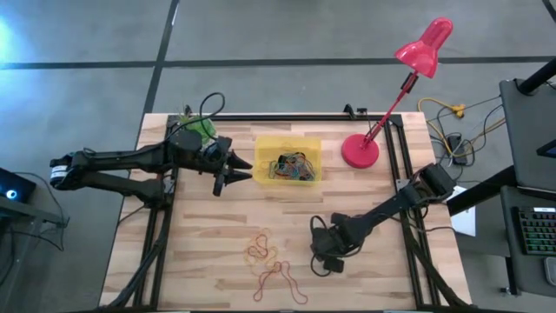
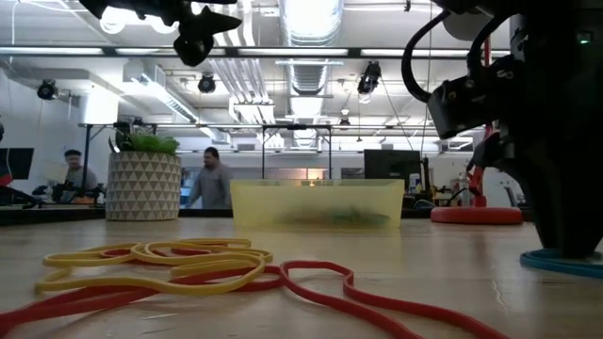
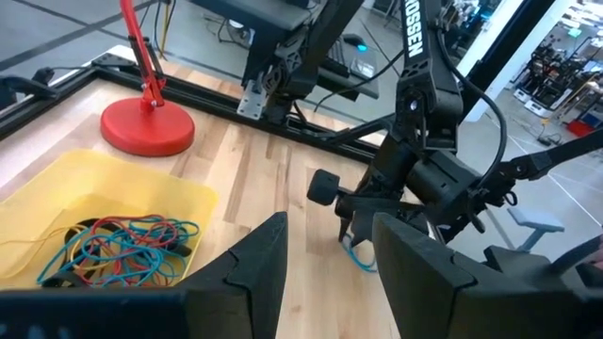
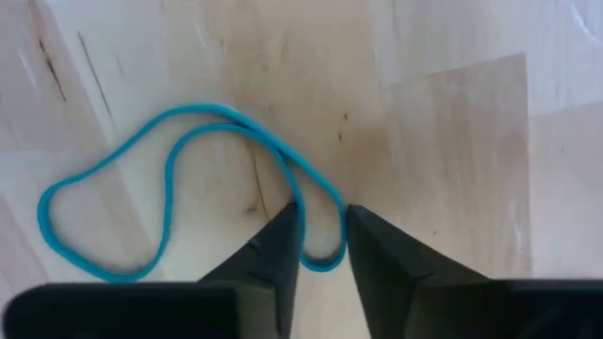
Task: Pick and place rubber bands into bin
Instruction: Put the blue rubber band into the yellow bin
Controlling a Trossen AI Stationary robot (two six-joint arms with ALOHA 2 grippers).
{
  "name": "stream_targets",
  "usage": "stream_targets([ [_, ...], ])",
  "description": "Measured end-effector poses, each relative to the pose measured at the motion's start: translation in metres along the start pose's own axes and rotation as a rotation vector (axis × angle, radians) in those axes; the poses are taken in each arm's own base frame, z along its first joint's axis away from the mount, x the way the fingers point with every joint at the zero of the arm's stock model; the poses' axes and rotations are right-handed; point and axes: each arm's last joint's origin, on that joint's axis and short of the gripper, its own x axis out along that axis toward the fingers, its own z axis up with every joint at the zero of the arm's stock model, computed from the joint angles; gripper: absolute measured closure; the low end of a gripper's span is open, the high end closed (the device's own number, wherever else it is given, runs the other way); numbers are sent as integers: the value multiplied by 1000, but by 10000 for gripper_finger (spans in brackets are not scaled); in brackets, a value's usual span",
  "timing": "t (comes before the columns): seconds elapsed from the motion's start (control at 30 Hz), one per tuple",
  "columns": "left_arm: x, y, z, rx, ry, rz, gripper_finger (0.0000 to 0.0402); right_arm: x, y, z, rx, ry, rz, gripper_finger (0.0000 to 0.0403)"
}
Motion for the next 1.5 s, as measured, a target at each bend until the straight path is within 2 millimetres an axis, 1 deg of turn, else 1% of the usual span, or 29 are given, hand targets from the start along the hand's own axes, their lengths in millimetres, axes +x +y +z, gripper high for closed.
stream_targets([
  [0.2, 0, 0, 1, 9, -6, -1, 260, 0, 1, 0, 9, 14, 21, 382],
  [0.23, 0, 0, 1, 10, -6, -1, 260, 0, 1, 0, 17, 17, 26, 388],
  [0.43, 0, 0, 1, 10, -6, -1, 260, -5, 4, 2, 49, -10, 13, 394],
  [0.63, 0, 0, 1, 10, -7, -1, 260, -22, 8, 9, 48, -110, -20, 395],
  [0.77, 0, 0, 1, 11, -8, -2, 260, -41, 11, 14, 59, -187, 2, 395],
  [0.9, 0, 0, 1, 14, -9, -2, 260, -50, 14, 17, 63, -234, -6, 395],
  [0.97, 0, 0, 1, 27, -9, -2, 260, -60, 17, 20, 67, -280, -12, 395],
  [1.2, 0, 0, 2, 31, -15, -4, 260, -89, 24, 32, 59, -425, -76, 395],
  [1.5, 0, -2, 6, 42, -54, -16, 260, -128, 24, 40, 81, -641, -167, 395],
])
